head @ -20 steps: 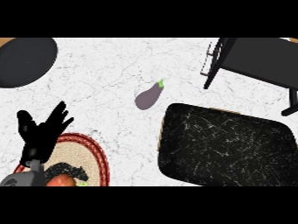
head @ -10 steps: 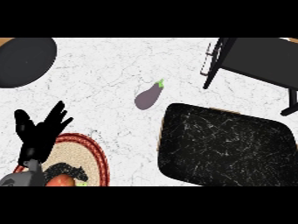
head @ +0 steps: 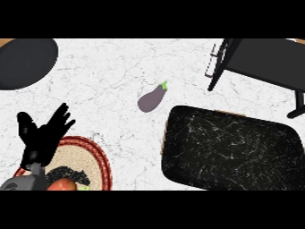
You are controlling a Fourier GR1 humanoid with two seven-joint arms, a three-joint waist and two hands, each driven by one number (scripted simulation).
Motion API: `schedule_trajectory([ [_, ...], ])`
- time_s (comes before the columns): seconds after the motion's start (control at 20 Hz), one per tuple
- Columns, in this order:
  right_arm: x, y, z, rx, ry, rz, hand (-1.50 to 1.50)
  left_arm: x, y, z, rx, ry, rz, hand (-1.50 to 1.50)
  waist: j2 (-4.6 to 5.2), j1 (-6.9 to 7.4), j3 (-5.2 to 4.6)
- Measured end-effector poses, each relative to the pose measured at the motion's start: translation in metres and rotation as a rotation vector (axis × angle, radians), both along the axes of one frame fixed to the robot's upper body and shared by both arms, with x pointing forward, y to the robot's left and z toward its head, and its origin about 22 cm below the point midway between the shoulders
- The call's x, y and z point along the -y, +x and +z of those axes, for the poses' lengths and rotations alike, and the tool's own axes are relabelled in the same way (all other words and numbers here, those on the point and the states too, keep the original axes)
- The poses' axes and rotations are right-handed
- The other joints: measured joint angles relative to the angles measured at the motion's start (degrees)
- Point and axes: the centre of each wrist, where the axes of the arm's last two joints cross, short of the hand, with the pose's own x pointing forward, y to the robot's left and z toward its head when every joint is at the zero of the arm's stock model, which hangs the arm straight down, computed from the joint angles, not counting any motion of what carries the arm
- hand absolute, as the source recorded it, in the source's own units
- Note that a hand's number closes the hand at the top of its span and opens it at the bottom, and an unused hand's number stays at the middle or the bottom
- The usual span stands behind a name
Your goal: Pick the bell pepper from the tray and place it in the tiered shelf
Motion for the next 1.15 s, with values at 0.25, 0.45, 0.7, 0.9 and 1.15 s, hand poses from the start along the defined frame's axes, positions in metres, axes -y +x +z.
schedule_trajectory([
  [0.25,0.018,-0.012,0.013,0.108,0.089,-0.074,-1.5,-0.004,0.002,0.001,-0.011,0.011,0.01,0.0,-0.05,-0.29,0.01],
  [0.45,0.046,-0.026,0.017,0.157,0.092,-0.204,-1.5,-0.005,0.0,0.001,-0.008,0.001,0.004,0.0,-0.02,-0.37,-0.07],
  [0.7,0.082,-0.053,0.026,0.221,0.165,-0.332,-1.5,-0.006,-0.003,-0.003,-0.007,0.005,0.018,0.0,-0.28,-0.93,0.02],
  [0.9,0.121,-0.083,0.027,0.25,0.224,-0.378,-1.5,-0.005,-0.003,-0.002,-0.006,0.004,0.029,0.0,-0.38,-1.29,0.02],
  [1.15,0.162,-0.125,0.02,0.25,0.25,-0.361,-1.5,-0.009,-0.007,-0.001,-0.004,0.0,0.027,0.0,-0.4,-1.49,-0.04],
])
